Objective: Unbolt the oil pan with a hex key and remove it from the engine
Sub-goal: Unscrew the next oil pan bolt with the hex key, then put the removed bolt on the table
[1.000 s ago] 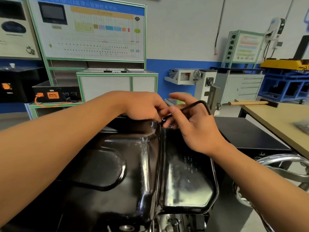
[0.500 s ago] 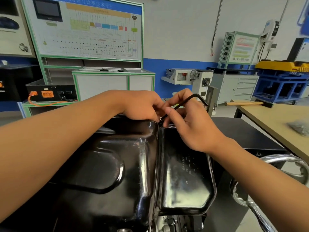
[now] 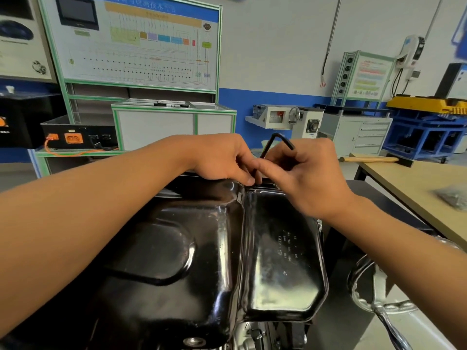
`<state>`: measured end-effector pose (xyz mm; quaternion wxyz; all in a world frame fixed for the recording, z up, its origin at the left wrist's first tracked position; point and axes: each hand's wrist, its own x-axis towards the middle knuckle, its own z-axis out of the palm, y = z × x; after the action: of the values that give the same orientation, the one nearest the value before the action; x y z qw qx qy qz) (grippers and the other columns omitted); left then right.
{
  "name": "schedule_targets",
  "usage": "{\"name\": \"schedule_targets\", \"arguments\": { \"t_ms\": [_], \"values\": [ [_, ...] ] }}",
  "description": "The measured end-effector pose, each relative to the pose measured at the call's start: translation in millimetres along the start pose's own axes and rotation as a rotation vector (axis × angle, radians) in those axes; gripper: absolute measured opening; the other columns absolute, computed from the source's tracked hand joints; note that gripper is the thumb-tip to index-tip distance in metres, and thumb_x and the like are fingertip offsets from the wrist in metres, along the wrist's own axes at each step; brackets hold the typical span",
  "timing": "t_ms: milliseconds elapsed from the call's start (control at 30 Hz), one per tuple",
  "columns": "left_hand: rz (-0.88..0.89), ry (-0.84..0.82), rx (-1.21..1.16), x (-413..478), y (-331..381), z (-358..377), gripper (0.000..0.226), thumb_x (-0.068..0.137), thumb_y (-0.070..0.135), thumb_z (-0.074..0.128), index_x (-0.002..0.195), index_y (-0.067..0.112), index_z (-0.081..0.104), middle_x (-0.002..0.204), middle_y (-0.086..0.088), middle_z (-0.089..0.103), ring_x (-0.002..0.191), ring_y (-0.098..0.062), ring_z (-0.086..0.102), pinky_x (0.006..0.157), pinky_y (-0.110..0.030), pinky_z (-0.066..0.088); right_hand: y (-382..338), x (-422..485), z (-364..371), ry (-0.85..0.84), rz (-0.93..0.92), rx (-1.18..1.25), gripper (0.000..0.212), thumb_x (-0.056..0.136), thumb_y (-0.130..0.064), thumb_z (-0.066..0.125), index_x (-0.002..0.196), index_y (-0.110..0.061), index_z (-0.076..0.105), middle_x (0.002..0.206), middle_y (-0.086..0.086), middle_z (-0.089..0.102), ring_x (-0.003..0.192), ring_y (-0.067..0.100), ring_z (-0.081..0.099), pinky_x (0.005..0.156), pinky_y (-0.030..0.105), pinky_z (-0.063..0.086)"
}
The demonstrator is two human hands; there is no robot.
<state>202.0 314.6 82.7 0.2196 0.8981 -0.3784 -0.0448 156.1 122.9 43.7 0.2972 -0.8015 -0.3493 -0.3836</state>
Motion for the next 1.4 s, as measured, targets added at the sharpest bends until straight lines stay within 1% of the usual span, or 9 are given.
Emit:
{"name": "schedule_targets", "arguments": {
  "t_ms": [233, 367, 467, 567, 700, 867, 1067, 1267, 1400],
  "values": [
    [-0.021, 0.011, 0.046, 0.6, 0.2, 1.5, 0.008, 0.089, 0.029, 0.072, 0.089, 0.034, 0.078, 0.057, 0.018, 0.062, 0.054, 0.003, 0.051, 0.057, -0.010, 0.038, -0.3, -4.1, 13.6, 0.179, 0.136, 0.084, 0.024, 0.083, -0.024, 0.082, 0.071, -0.008, 0.070, 0.062, 0.000, 0.063, 0.055, 0.008, 0.054, 0.054, 0.025, 0.045],
    [-0.025, 0.014, 0.069, 1.3, 2.6, -1.3, 0.048, 0.089, 0.018, 0.072, 0.056, 0.054, 0.066, 0.047, 0.024, 0.055, 0.047, 0.006, 0.051, 0.049, -0.004, 0.034, -5.3, -6.0, 16.9, 0.073, 0.091, 0.181, 0.013, 0.090, -0.011, 0.075, 0.082, -0.001, 0.071, 0.073, 0.012, 0.068, 0.066, 0.027, 0.061, 0.062, 0.044, 0.049],
    [-0.063, -0.024, 0.121, 2.0, 0.3, -3.0, 0.051, 0.087, 0.007, 0.066, 0.061, 0.051, 0.067, 0.056, 0.027, 0.061, 0.055, 0.007, 0.055, 0.053, -0.007, 0.040, -5.4, -6.6, 13.9, -0.055, 0.075, 0.135, 0.011, 0.097, -0.007, 0.062, 0.090, 0.000, 0.068, 0.080, 0.011, 0.065, 0.075, 0.028, 0.061, 0.068, 0.046, 0.048],
    [-0.072, -0.056, 0.118, 1.9, -0.5, -4.2, 0.041, 0.087, 0.001, 0.060, 0.070, 0.037, 0.068, 0.059, 0.026, 0.062, 0.055, 0.005, 0.054, 0.061, -0.021, 0.042, -5.8, -8.5, 9.7, -0.129, 0.074, 0.134, 0.014, 0.101, -0.005, 0.054, 0.097, -0.002, 0.066, 0.078, -0.003, 0.064, 0.073, 0.015, 0.060, 0.069, 0.034, 0.049],
    [-0.054, -0.115, 0.158, 2.4, 3.2, -3.9, 0.064, 0.089, 0.000, 0.055, 0.066, 0.059, 0.063, 0.056, 0.026, 0.057, 0.052, 0.003, 0.048, 0.062, -0.024, 0.039, -4.9, -13.4, 10.8, -0.143, 0.144, 0.144, 0.015, 0.101, -0.009, 0.053, 0.093, -0.001, 0.063, 0.067, 0.008, 0.062, 0.063, 0.025, 0.058, 0.063, 0.044, 0.047],
    [-0.057, -0.136, 0.166, 3.7, 9.5, -2.9, 0.070, 0.092, 0.000, 0.053, 0.063, 0.064, 0.059, 0.057, 0.025, 0.054, 0.057, 0.002, 0.047, 0.064, -0.022, 0.039, -5.7, -13.4, 11.2, -0.114, 0.211, 0.160, 0.017, 0.100, -0.008, 0.053, 0.089, 0.001, 0.061, 0.064, 0.006, 0.068, 0.062, 0.012, 0.065, 0.068, 0.045, 0.051],
    [-0.063, -0.103, 0.091, 4.6, 5.7, -0.9, 0.022, 0.095, 0.025, 0.064, 0.080, 0.042, 0.064, 0.068, 0.017, 0.058, 0.064, -0.001, 0.051, 0.073, -0.029, 0.043, -6.5, -12.5, 11.4, -0.049, 0.209, 0.226, 0.016, 0.102, -0.009, 0.050, 0.092, -0.004, 0.062, 0.071, 0.005, 0.069, 0.070, 0.022, 0.069, 0.070, 0.050, 0.054],
    [-0.026, 0.038, 0.051, 1.1, 5.6, 1.9, 0.026, 0.093, 0.022, 0.066, 0.068, 0.031, 0.065, 0.055, 0.015, 0.059, 0.055, -0.005, 0.051, 0.063, -0.023, 0.042, -9.0, -8.1, 17.6, 0.015, 0.235, 0.360, 0.014, 0.100, -0.015, 0.051, 0.091, -0.021, 0.059, 0.071, -0.006, 0.066, 0.071, 0.014, 0.068, 0.067, 0.041, 0.060],
    [0.067, 0.265, -0.124, -10.6, 15.6, -3.0, 0.017, 0.093, 0.012, 0.066, 0.087, 0.027, 0.073, 0.064, 0.007, 0.070, 0.057, -0.001, 0.059, 0.059, -0.017, 0.048, -22.0, -4.9, 0.0, 0.120, 0.366, 0.590, 0.020, 0.102, -0.027, 0.045, 0.094, -0.015, 0.059, 0.068, -0.002, 0.062, 0.074, 0.021, 0.066, 0.059, 0.028, 0.053]
  ]
}}
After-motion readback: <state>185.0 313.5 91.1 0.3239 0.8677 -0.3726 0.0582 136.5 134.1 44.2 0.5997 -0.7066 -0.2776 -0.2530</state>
